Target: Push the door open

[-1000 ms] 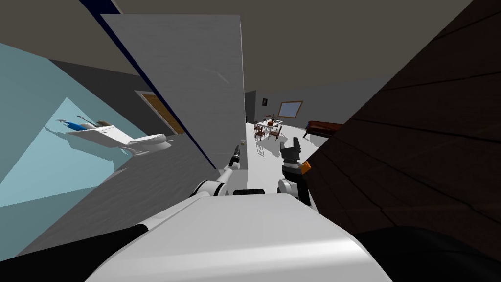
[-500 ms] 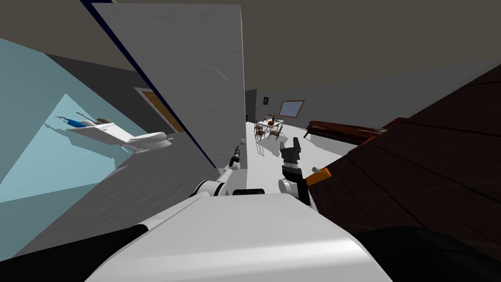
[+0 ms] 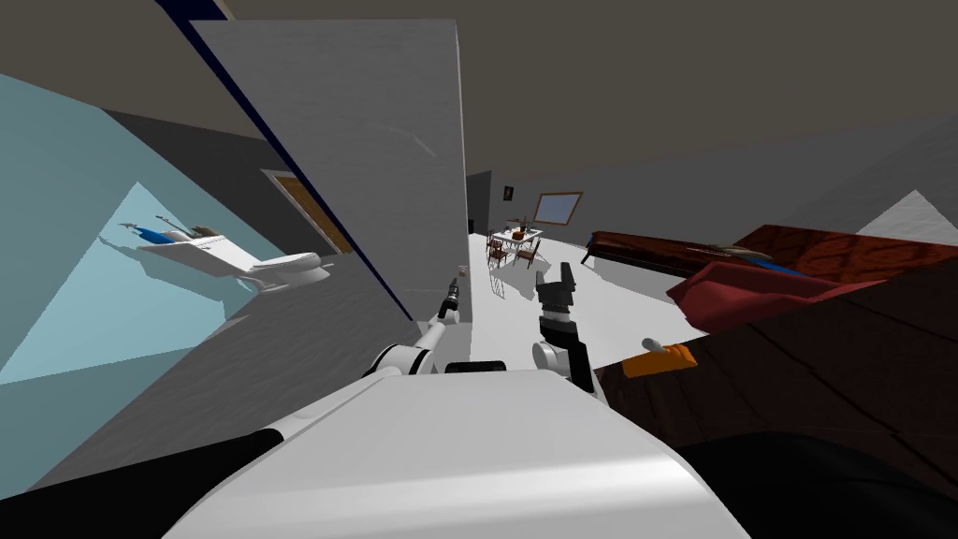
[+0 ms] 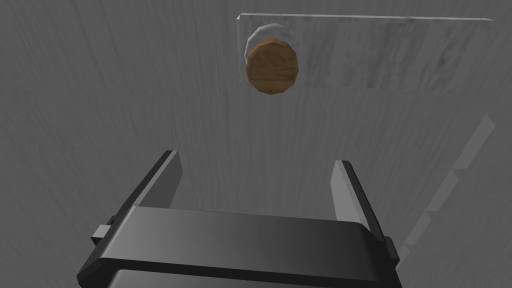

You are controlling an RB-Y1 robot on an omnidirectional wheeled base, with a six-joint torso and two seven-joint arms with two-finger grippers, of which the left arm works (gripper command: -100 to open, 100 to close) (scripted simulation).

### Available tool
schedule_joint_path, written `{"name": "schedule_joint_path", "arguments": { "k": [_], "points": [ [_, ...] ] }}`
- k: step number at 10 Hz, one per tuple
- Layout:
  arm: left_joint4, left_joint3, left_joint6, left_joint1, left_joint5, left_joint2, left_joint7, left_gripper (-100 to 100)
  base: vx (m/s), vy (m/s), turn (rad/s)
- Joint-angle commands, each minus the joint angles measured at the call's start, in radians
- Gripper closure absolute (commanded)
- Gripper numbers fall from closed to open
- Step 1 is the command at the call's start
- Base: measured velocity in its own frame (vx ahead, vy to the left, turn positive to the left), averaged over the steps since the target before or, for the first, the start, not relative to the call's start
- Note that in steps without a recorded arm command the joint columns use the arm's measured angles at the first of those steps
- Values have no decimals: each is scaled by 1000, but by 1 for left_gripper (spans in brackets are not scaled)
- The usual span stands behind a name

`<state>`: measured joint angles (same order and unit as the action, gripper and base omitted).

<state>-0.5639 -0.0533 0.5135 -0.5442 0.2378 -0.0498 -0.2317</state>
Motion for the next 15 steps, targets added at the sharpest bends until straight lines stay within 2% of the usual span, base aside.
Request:
{"name": "schedule_joint_path", "arguments": {
  "k": [1,2,3,4,6,7,8,9,10,11,15],
  "points": [
    [1,-1,1,0,1,31,0,-100,84,6,-13],
    [1,-1,1,0,1,31,0,-100,116,12,-3],
    [1,-3,2,0,2,56,-1,-100,145,-6,-23],
    [2,-5,2,0,2,67,-1,-100,203,-20,-27],
    [3,-8,4,-1,4,68,-1,-100,184,-28,-22],
    [4,-9,4,-1,4,58,-2,-100,264,-64,-31],
    [5,-12,5,-1,5,28,-2,-100,223,-83,-38],
    [5,-12,5,-1,5,28,-2,-100,140,-58,-11],
    [23,-12,15,-12,6,33,0,-100,51,-20,2],
    [23,-12,15,-12,6,33,0,100,0,0,0],
    [23,-12,15,-12,6,33,0,100,-15,5,-6]
  ]
}}
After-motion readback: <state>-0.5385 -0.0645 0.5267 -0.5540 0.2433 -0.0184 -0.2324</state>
